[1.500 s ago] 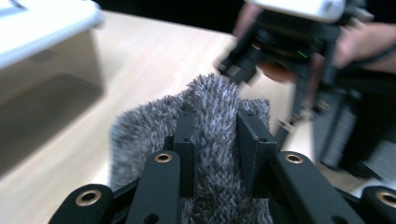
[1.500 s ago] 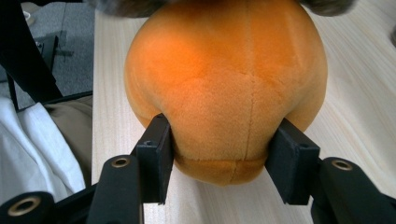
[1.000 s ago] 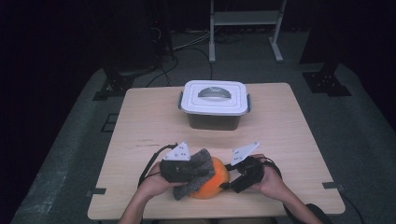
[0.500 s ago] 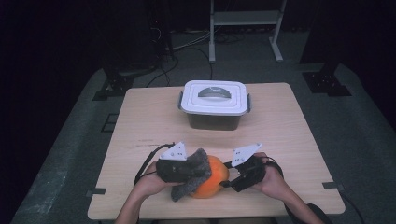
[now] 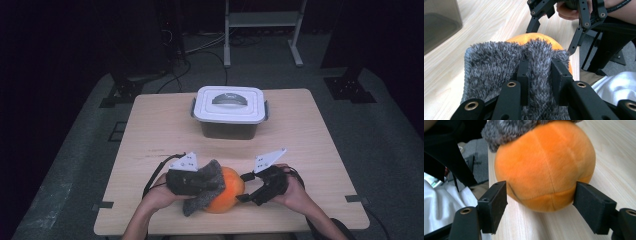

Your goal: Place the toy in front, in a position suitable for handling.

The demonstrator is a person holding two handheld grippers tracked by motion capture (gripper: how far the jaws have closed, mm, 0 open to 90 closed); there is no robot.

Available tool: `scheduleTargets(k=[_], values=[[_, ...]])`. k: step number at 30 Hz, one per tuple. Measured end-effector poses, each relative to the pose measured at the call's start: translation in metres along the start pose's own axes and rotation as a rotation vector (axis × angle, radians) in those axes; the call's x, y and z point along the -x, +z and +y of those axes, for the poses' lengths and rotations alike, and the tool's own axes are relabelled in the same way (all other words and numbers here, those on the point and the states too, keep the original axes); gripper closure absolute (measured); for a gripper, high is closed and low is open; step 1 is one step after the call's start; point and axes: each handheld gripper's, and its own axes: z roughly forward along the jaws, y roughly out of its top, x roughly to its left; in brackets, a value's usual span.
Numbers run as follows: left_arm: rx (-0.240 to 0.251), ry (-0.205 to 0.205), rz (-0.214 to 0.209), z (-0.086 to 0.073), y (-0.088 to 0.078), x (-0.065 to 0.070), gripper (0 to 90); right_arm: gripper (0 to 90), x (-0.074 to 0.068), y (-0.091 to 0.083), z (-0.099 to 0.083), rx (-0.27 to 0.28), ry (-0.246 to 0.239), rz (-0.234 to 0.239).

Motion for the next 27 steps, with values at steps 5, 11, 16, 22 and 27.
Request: scheduleTargets(k=[5, 11, 16, 22, 27], values=[[0.010, -0.008, -0.010, -0.001, 0.004, 0.000, 71.4, 35.5, -0.002, 0.012, 0.003, -0.014, -0.001, -0.036], [0.128, 0.053, 0.026, 0.014, -0.005, 0.011, 71.4, 52.7, -0.016, 0.006, 0.010, 0.017, -0.099, -0.081], [0.102, 0.049, 0.039, 0.012, 0.004, 0.011, 71.4, 53.5, -0.024, 0.010, 0.013, -0.004, -0.153, -0.101], [0.084, 0.012, 0.067, 0.001, -0.003, -0.002, 71.1, 54.6, -0.016, 0.007, 0.009, -0.013, -0.149, -0.108], [0.101, -0.031, 0.085, -0.009, -0.009, -0.013, 71.1, 54.5, -0.013, 0.004, 0.008, -0.014, -0.141, -0.124]])
